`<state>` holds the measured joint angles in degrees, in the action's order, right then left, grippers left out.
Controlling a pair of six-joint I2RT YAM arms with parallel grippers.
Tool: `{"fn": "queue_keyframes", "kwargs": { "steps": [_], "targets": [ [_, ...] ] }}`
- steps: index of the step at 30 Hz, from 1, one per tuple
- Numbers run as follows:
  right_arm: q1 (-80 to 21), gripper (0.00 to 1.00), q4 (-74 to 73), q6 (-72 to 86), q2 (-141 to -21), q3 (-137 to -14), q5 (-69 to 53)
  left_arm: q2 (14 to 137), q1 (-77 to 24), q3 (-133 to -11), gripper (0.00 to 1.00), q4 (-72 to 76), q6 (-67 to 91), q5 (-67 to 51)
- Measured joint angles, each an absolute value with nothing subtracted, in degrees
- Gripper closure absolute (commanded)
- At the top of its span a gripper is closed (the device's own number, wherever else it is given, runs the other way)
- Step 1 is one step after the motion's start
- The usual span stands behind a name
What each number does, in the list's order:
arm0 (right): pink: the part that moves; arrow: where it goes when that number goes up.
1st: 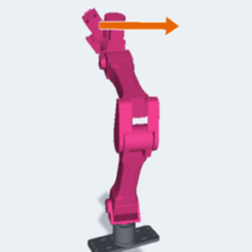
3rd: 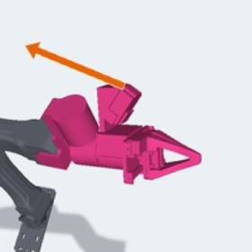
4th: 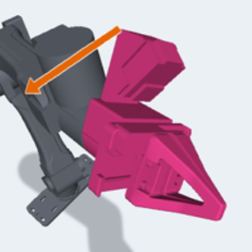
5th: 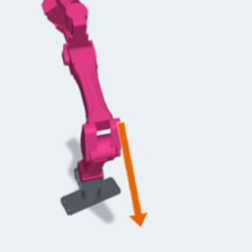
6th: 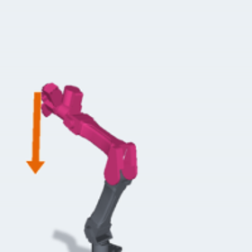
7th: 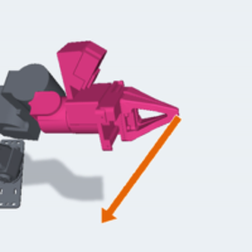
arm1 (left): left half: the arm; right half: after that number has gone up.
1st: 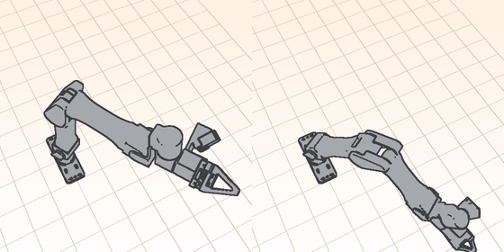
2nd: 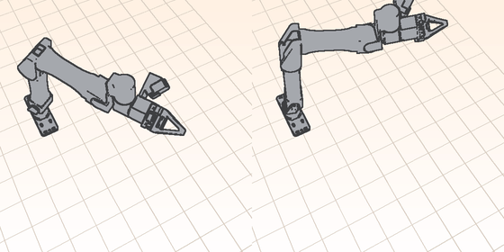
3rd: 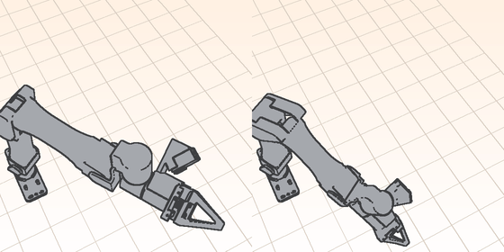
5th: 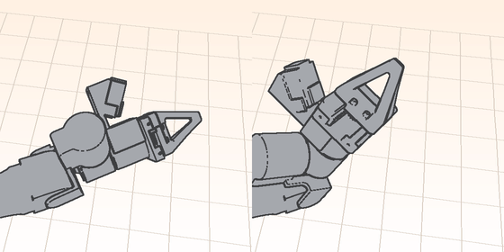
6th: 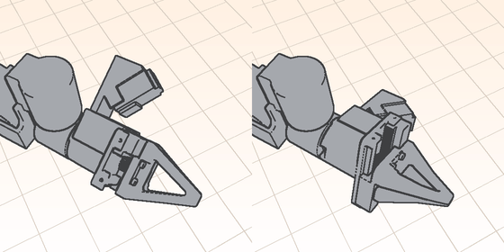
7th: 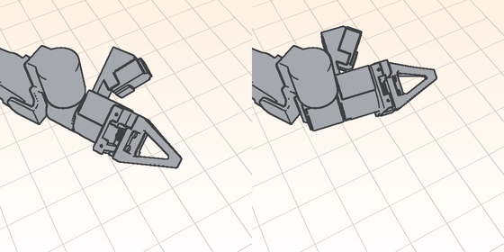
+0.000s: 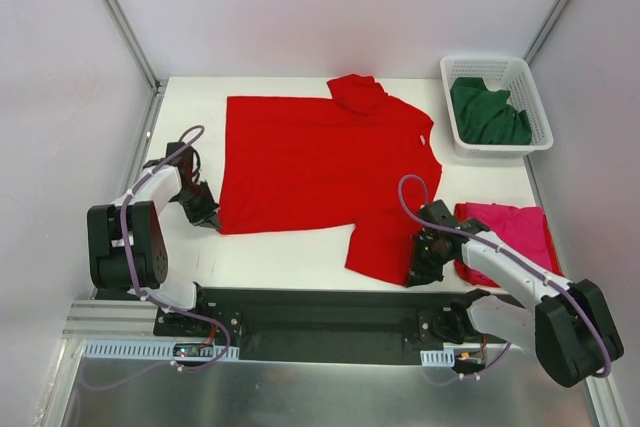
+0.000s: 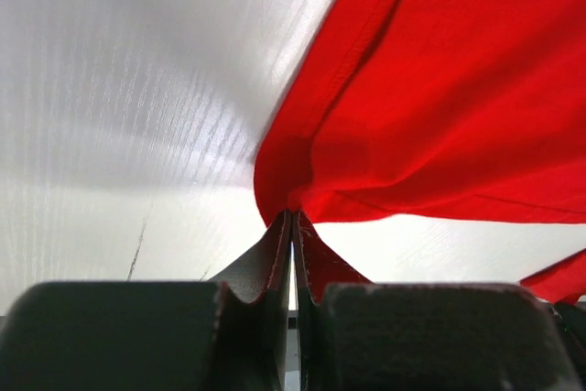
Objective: Fold and stack the t-shirts
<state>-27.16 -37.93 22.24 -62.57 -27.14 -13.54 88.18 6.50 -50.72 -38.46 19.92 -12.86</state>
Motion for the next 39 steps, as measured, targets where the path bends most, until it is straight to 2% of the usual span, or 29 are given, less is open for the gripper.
{"fn": "queue_keyframes", "kwargs": {
  "steps": [14, 20, 39],
  "targets": [
    [-27.16, 0.99, -47.31, 21.52, -54.65, -34.15, -12.16, 80.23, 6.50, -50.72, 1.00, -39.68, 20.03, -12.88],
    [-27.16, 0.99, -51.46, 20.38, -54.50, -37.52, -10.70, 79.09, 6.50, -50.76, 1.00, -40.12, 20.16, -12.62],
    [-26.87, 0.99, -61.01, 16.16, -58.15, -58.81, -8.21, 79.53, 6.50, -53.30, 1.00, -41.89, 20.14, -9.80]
  ]
}}
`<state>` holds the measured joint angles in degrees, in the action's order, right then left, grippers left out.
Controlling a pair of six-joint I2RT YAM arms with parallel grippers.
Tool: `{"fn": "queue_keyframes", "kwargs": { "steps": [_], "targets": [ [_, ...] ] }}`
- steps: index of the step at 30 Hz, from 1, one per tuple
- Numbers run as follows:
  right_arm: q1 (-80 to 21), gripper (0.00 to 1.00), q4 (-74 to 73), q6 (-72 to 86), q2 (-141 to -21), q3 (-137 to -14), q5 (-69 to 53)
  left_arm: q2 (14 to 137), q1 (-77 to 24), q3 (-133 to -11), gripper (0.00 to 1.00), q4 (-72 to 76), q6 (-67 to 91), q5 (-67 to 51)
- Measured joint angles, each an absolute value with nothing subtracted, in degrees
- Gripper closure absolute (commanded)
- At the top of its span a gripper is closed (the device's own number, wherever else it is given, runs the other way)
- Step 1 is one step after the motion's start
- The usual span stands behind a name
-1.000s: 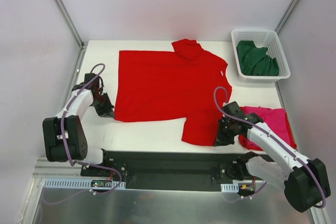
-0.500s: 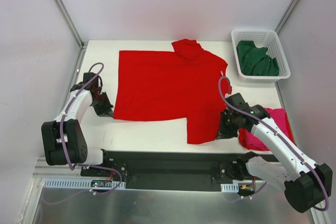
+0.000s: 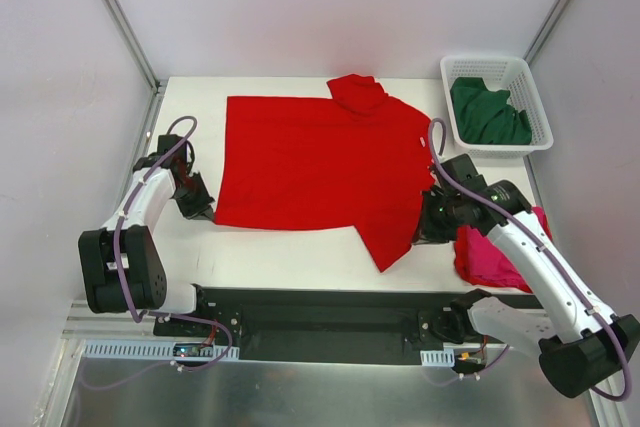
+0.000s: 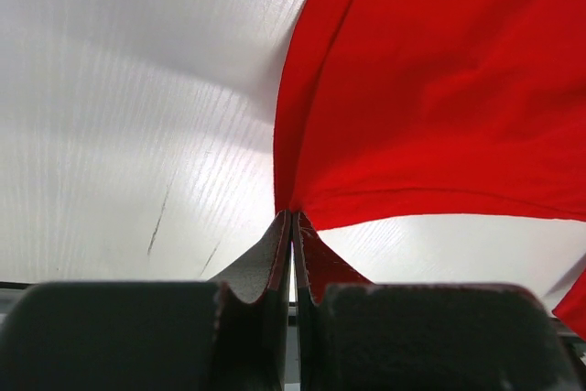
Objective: Fold and stack the t-shirts
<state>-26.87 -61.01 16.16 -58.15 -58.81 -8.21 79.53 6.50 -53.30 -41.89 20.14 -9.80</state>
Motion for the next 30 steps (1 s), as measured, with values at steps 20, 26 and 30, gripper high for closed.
{"fn": "queue_keyframes", "kwargs": {
  "steps": [20, 26, 30],
  "targets": [
    [-26.87, 0.99, -69.36, 16.19, -52.53, -58.89, -11.62, 79.96, 6.50, -54.92, 1.00, -43.64, 19.97, -7.22],
    [-26.87, 0.99, -72.14, 15.92, -49.78, -58.87, -12.36, 80.18, 6.50, -54.92, 1.00, -44.03, 19.97, -6.92],
    [-26.87, 0.99, -73.65, 15.42, -48.69, -58.76, -12.45, 80.18, 6.50, -54.92, 1.00, -44.12, 19.92, -6.94]
  ]
}}
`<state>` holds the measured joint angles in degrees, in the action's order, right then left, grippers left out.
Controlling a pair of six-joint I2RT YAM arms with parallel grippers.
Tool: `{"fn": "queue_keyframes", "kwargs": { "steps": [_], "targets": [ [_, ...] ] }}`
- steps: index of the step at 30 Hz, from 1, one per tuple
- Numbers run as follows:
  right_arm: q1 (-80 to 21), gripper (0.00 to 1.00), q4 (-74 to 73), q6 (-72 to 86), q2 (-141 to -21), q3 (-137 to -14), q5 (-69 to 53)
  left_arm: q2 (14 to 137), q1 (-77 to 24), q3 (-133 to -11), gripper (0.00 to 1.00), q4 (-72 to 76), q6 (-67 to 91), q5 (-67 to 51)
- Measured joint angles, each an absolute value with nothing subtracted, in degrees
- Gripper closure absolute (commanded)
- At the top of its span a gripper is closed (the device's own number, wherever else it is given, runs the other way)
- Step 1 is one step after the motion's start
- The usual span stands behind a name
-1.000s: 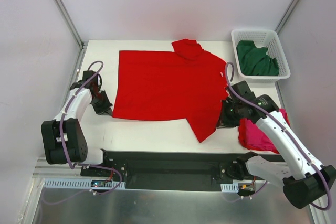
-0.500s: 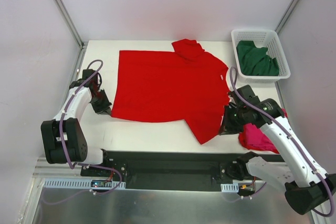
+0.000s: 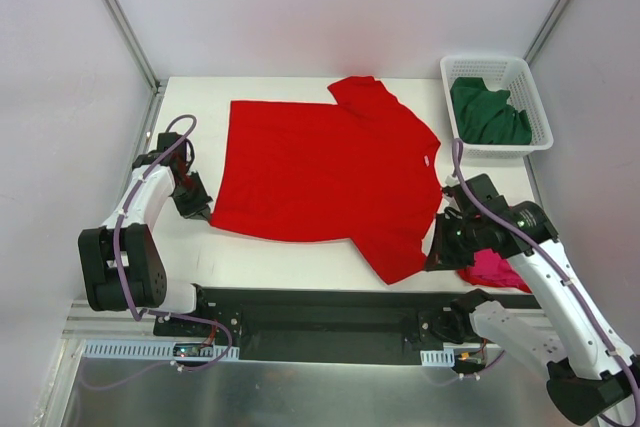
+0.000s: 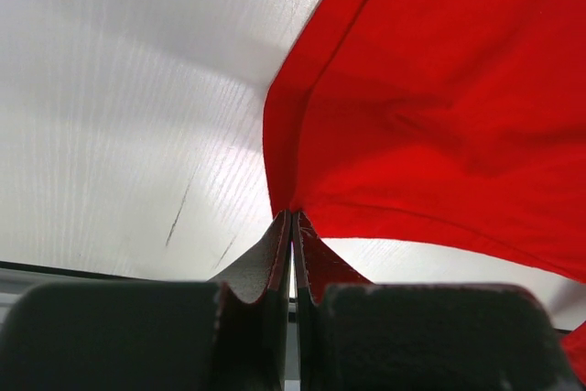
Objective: Fold and stack the t-shirts
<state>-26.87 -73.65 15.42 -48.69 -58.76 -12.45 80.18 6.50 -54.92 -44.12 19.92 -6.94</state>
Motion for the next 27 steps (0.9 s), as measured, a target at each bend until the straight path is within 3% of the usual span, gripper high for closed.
{"fn": "queue_keyframes", "kwargs": {
  "steps": [9, 27],
  "targets": [
    [-26.87, 0.99, -74.96, 14.04, -49.60, -59.20, -12.19, 80.14, 6.48, -56.34, 1.00, -46.35, 19.90, -7.40],
    [-26.76, 0.99, -75.07, 11.14, -61.06, -75.05, -8.73, 80.68, 6.50, -62.76, 1.00, -48.53, 19.88, -7.38]
  ]
}}
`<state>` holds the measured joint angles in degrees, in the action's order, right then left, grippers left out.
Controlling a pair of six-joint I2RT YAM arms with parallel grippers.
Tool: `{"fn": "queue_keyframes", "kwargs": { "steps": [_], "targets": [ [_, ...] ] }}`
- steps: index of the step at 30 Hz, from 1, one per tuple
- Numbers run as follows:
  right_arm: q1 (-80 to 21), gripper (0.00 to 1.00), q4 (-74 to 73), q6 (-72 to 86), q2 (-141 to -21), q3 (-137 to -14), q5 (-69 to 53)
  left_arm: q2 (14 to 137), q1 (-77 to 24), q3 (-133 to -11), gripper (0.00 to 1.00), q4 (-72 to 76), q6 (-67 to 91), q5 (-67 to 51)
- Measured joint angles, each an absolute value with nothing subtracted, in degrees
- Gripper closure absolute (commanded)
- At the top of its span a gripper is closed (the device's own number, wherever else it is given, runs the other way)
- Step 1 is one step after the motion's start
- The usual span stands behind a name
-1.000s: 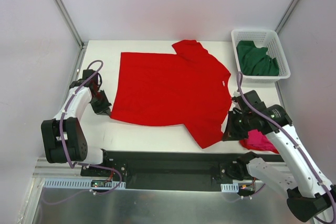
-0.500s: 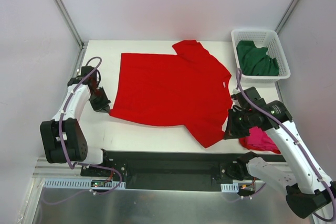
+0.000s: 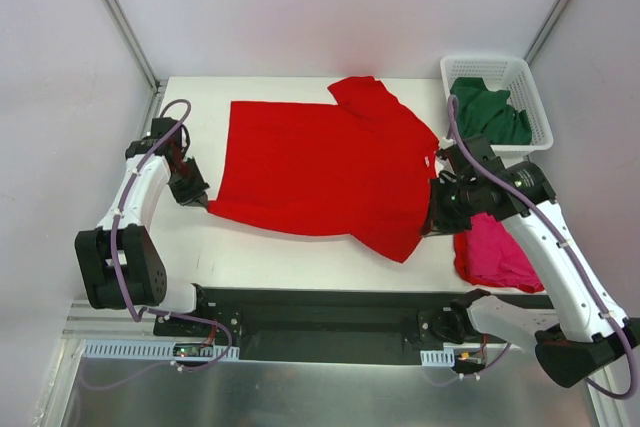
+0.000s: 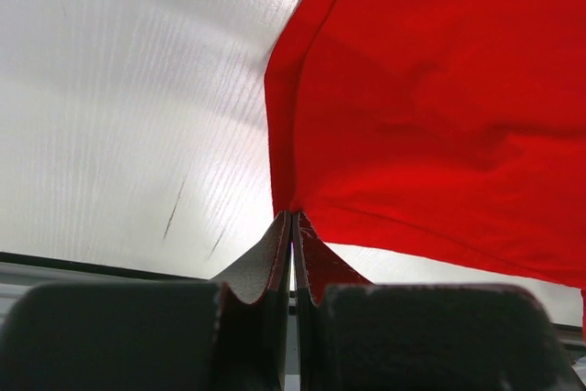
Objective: Fold and stack the t-shirts
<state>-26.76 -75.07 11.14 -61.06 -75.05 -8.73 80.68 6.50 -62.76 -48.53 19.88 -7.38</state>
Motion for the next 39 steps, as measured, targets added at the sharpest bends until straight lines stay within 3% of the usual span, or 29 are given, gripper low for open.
{"fn": "queue_keyframes", "kwargs": {
  "steps": [15, 39],
  "targets": [
    [-20.34, 0.99, -74.76, 7.01, -69.12, -86.54, -8.38, 83.83, 6.50, -63.29, 1.00, -48.75, 19.38, -6.79],
    [-12.38, 0.99, -70.72, 3.77, -77.41, -90.78, -11.62, 88.77, 6.48, -68.58, 1.00, -48.86, 18.76, -6.33]
  ]
}}
